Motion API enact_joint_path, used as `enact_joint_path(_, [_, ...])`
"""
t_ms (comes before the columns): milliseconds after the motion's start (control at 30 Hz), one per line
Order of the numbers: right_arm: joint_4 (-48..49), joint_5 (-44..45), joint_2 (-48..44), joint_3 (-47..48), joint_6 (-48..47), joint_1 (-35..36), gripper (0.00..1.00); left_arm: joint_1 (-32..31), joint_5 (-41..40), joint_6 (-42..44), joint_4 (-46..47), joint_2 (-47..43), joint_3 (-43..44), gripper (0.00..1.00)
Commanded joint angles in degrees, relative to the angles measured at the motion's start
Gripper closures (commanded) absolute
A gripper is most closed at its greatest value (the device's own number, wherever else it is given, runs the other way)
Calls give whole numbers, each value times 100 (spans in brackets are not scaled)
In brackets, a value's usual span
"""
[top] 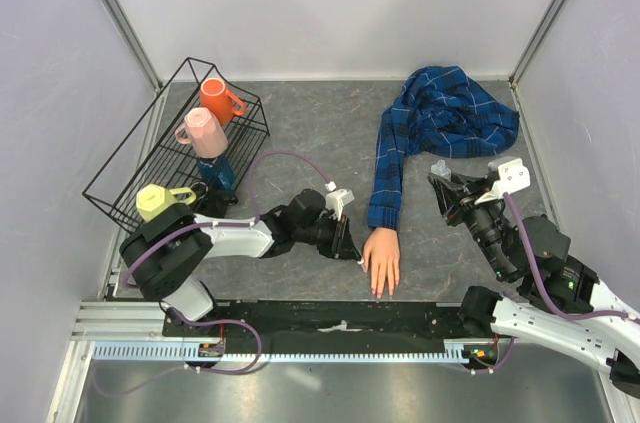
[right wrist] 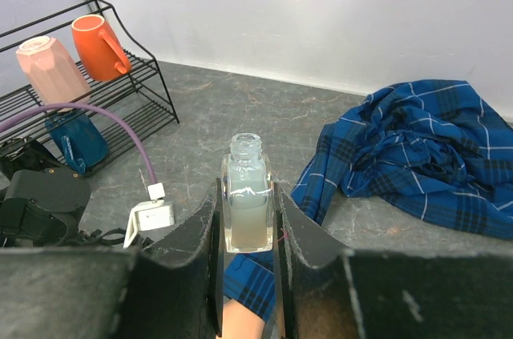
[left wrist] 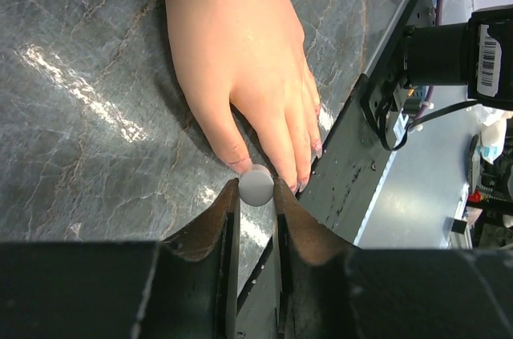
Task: Paint the nails
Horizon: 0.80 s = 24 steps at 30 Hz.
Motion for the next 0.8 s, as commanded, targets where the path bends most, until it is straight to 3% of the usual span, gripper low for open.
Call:
enact_joint_path(0, [137,-71,15,33,-48,13,100,-33,-171,95,310,36,27,98])
enact_joint_path(767, [128,-141,-11,25,-30,5,100,-60,-391,139,371,168,71,98])
